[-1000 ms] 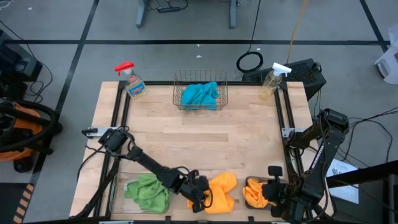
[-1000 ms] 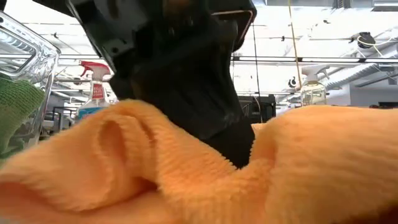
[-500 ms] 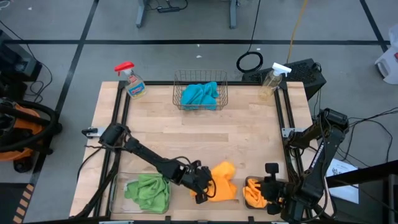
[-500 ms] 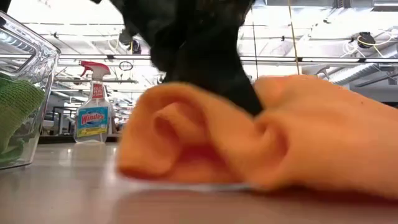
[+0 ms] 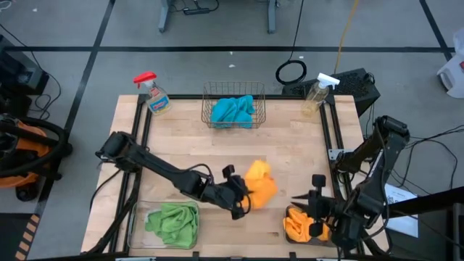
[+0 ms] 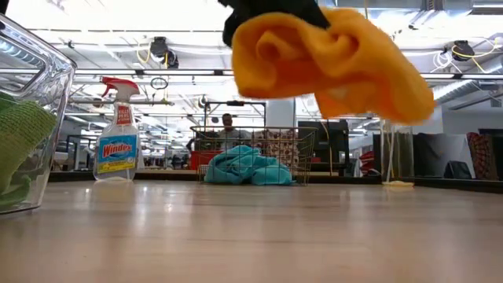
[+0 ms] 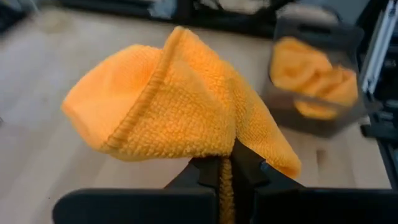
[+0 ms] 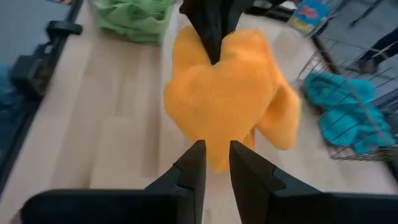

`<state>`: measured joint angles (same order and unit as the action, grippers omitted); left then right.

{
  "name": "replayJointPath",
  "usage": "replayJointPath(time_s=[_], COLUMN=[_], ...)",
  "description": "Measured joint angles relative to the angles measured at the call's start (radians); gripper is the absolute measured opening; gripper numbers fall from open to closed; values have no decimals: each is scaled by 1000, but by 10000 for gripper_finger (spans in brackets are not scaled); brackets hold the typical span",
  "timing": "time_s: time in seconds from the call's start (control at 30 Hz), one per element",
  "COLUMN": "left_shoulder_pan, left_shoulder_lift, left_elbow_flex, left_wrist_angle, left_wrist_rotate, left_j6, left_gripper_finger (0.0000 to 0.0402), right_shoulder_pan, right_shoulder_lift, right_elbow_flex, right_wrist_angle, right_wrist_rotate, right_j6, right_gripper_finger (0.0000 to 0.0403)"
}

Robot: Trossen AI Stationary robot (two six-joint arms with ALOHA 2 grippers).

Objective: Sort microfiber towel by color & place in baskets
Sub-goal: Put the yellow microfiber cloth into the black bin

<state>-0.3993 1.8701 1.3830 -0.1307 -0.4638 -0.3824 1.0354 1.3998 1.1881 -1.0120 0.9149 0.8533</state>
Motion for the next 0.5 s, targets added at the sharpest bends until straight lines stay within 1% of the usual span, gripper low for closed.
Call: replayJointPath(time_s=[0.13, 0.27, 0.4, 0.5], left_shoulder_pan=[14, 29, 41, 41], left_shoulder_lift=[-24, -25, -25, -25], left_elbow_flex=[1, 1, 1, 1], left_wrist_angle=[28, 79, 91, 99], left_wrist_rotate=[-41, -41, -33, -31], left_j6=[68, 121, 132, 150], left_gripper_finger=[12, 12, 12, 12], right_shoulder_pan=[-36, -89, -145, -180], right_shoulder_lift=[11, 36, 59, 60], right_elbow_flex=[-7, -37, -79, -98], right_wrist_angle=[26, 113, 199, 212], right_wrist_rotate=[52, 85, 85, 84], right_j6=[-32, -88, -155, -166], right_gripper_finger=[84, 126, 169, 194])
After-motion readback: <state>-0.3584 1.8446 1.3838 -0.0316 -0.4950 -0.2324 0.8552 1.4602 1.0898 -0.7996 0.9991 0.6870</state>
